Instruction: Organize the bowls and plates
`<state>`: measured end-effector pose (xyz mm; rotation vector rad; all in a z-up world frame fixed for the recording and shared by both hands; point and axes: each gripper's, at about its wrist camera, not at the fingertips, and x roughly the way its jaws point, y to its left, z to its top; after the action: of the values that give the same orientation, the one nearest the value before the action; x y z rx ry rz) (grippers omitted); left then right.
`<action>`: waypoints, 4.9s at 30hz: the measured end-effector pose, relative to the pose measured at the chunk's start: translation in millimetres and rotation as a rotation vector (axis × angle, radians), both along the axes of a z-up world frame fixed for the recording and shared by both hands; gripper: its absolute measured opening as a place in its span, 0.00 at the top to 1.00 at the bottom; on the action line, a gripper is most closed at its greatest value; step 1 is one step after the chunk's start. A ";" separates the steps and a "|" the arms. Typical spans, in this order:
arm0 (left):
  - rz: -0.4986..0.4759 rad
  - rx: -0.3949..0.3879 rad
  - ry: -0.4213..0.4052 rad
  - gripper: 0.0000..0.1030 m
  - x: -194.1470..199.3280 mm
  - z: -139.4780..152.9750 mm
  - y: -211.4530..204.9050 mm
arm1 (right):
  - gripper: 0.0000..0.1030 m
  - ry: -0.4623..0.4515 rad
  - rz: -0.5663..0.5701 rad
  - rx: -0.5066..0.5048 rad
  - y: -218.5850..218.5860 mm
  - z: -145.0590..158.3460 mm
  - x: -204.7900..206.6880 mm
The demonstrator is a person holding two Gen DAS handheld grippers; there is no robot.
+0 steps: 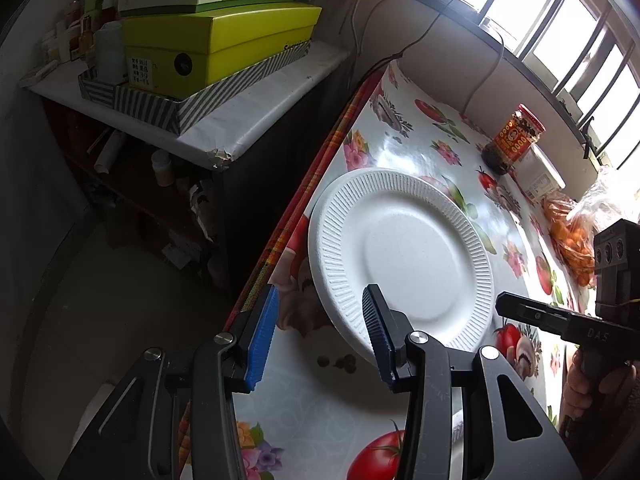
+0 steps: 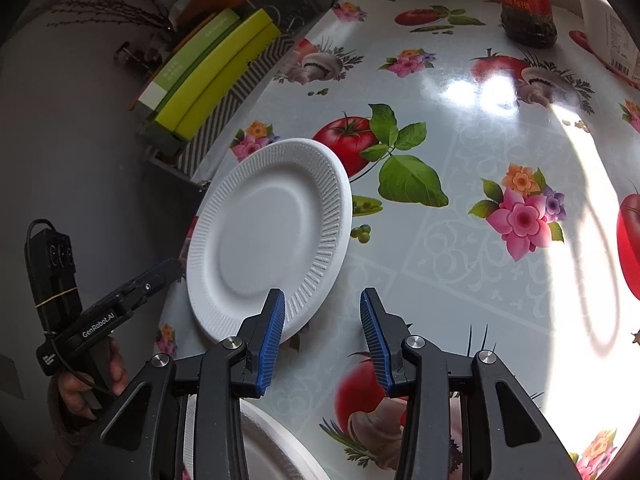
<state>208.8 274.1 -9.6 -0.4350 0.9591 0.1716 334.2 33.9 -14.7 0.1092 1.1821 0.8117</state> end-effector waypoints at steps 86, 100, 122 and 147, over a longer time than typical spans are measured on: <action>0.009 -0.210 -0.029 0.86 -3.0 -9.0 3.9 | 0.83 -0.014 -0.027 0.024 -2.5 -1.3 -9.8; -0.012 -0.189 -0.062 0.86 -19.3 9.5 -7.7 | 0.83 -0.052 -0.027 0.037 -13.6 18.3 -29.8; -0.046 -0.179 -0.111 0.86 -71.2 29.9 -31.4 | 0.82 -0.080 -0.037 0.068 -43.6 35.0 -85.8; -0.076 -0.176 -0.095 0.86 -134.0 16.0 -62.4 | 0.82 -0.059 -0.072 0.095 -76.9 11.4 -154.7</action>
<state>74.9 211.8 6.4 -0.5628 0.8992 -0.0021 179.5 -43.0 -3.3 0.2037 1.0779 0.8026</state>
